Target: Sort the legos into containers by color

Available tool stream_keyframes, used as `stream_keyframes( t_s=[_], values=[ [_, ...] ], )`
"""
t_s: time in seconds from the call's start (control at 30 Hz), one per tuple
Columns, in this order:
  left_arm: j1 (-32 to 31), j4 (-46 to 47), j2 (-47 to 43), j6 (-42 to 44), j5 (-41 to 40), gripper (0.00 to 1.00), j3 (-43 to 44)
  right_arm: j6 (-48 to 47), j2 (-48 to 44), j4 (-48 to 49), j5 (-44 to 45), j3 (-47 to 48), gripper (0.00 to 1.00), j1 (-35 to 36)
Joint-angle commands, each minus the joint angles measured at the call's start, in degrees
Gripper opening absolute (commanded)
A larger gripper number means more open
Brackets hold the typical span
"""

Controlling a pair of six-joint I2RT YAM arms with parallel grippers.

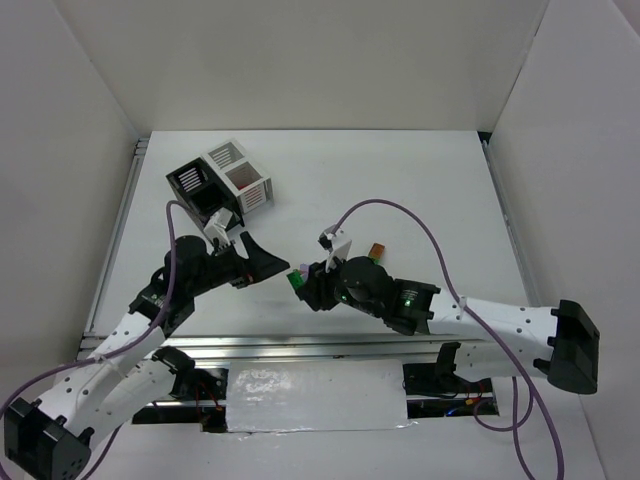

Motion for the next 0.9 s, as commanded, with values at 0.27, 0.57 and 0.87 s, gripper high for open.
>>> stream_keyframes(
  t_s=[0.27, 0.57, 0.87],
  values=[
    [-3.69, 15.63, 3.09, -4.34, 4.20, 0.93, -0.91, 4.83, 1.49, -6.94, 10.13, 8.58, 0.01, 3.08],
    [-5.36, 17.38, 5.12, -4.52, 3.76, 0.62, -1.27, 6.24, 6.58, -10.00, 16.62, 13.68, 0.01, 4.92],
    [-5.89, 17.83, 6.53, -2.59, 4.56, 0.00, -0.04, 11.25, 12.65, -14.76, 20.16, 18.53, 0.24, 5.81]
  ],
)
